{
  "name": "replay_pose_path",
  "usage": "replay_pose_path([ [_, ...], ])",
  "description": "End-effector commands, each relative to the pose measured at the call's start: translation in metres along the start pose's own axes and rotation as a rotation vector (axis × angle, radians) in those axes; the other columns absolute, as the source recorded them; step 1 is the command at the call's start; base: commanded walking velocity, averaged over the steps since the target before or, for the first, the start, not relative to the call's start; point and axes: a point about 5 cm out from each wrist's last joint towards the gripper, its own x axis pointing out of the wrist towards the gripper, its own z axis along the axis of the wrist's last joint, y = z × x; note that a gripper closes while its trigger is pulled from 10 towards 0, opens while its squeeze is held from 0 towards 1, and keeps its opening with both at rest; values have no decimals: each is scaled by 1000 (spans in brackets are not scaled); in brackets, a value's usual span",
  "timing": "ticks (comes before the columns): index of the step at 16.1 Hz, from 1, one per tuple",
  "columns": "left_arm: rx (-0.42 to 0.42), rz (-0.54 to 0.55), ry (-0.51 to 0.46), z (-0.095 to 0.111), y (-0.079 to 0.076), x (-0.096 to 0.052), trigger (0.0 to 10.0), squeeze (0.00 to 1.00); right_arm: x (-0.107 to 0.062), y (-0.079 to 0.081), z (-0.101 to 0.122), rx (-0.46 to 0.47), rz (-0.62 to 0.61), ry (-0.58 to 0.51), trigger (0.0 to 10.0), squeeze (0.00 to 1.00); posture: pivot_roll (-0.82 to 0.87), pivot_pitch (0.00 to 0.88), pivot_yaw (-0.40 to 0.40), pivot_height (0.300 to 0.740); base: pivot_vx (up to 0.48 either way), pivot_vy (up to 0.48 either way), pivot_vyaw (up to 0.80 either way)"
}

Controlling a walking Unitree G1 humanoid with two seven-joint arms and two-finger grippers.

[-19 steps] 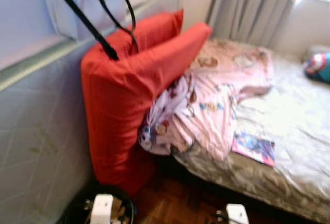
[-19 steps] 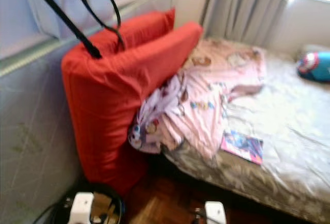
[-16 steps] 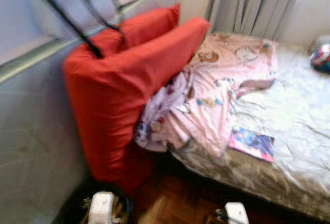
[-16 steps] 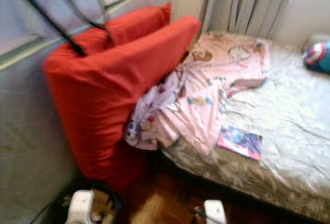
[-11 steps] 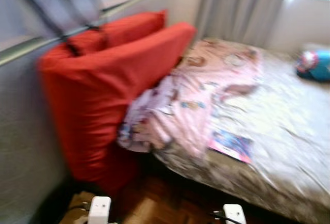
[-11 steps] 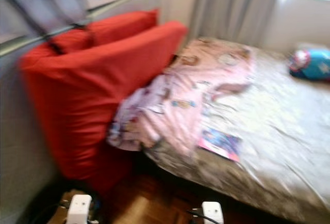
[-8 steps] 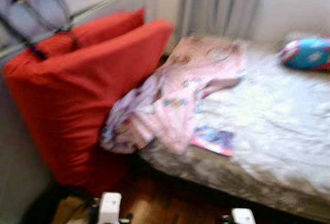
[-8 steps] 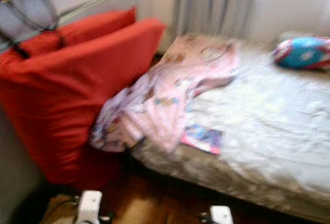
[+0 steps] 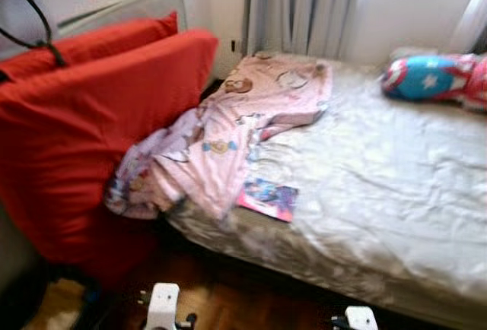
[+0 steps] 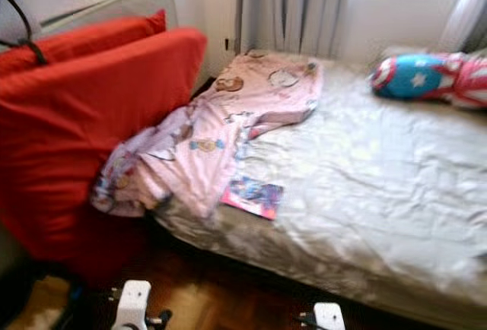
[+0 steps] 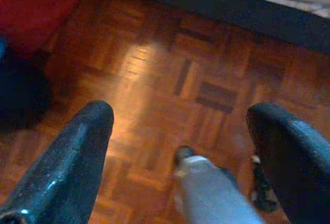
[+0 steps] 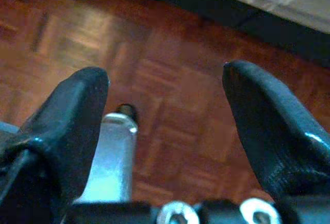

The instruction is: Clean up the room

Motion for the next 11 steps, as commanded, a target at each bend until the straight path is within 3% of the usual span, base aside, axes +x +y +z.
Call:
replay_pose_path([
  [1, 6, 13, 9, -3, 4, -1, 10000, 0, 1, 6, 2, 3, 14, -10, 10000, 0, -4, 0, -37, 740, 0, -386, 0],
  [11, -5, 21, 16, -5, 5, -2, 10000, 0, 1, 4, 4, -5, 9, -14, 10000, 0, -16, 0, -37, 740, 0, -388, 0],
])
